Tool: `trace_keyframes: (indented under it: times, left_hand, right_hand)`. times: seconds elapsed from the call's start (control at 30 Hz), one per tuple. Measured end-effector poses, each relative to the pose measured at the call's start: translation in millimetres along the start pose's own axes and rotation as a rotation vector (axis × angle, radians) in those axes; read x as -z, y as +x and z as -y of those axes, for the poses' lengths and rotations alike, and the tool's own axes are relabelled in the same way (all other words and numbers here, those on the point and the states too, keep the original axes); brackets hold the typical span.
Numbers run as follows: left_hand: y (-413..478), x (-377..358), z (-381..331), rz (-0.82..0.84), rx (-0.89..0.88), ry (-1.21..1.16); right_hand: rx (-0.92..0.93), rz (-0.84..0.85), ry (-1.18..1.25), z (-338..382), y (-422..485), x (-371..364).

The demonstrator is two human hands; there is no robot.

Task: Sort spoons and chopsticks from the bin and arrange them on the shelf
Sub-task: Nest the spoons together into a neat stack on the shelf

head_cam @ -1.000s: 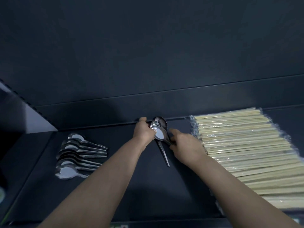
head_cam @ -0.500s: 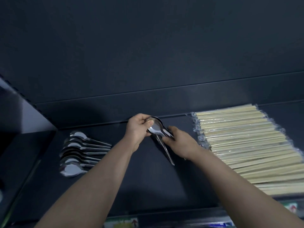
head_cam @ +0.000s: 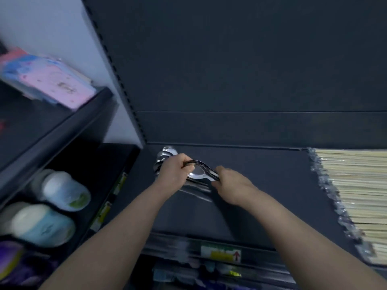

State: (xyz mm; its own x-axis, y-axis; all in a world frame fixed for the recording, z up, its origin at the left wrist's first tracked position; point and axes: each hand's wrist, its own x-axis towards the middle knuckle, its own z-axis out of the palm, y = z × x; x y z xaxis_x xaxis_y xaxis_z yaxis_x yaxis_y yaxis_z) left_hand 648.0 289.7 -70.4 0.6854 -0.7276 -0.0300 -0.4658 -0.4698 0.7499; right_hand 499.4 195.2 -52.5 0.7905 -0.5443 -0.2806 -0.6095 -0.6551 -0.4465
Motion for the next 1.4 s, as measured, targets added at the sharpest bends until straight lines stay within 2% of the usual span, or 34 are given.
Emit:
trace_keyframes:
  times: [0.2,0.37,0.5,0.67,0.8,1.03,1.23,1.4]
  left_hand:
    - [-18,52,38,-0.021,-0.030,0.344]
    - [-25,61,67,-0.062,-0.071,0.405]
    - [-21,54,81,-0.085,-0.155,0.466]
    - [-11,56,84,-0.036,-0.149,0.366]
    - [-7,58,86,0.115,-0.105,0.361]
    - [19,52,81,0.043,-0.103,0.389]
    - [52,55,81,0.196,-0.039,0.338]
    - [65,55,79,0.245,-0.044,0.325]
  right_hand:
    - [0.061,0.017,-0.071,55,5,-36]
    - [0.081,-0.138,-0.153,74,8,-65]
    - [0.111,-0.250,-0.321,77,12,-77]
    - [0.061,-0.329,-0.373,75,22,-81]
    - [0.025,-0.252,-0.319,73,34,-82]
    - [-0.053,-0.103,-0.295,73,62,-69]
    - [-0.067,0.044,-0.208,72,90,-51]
    - [-0.115,-0.009,-0.208,71,97,-47]
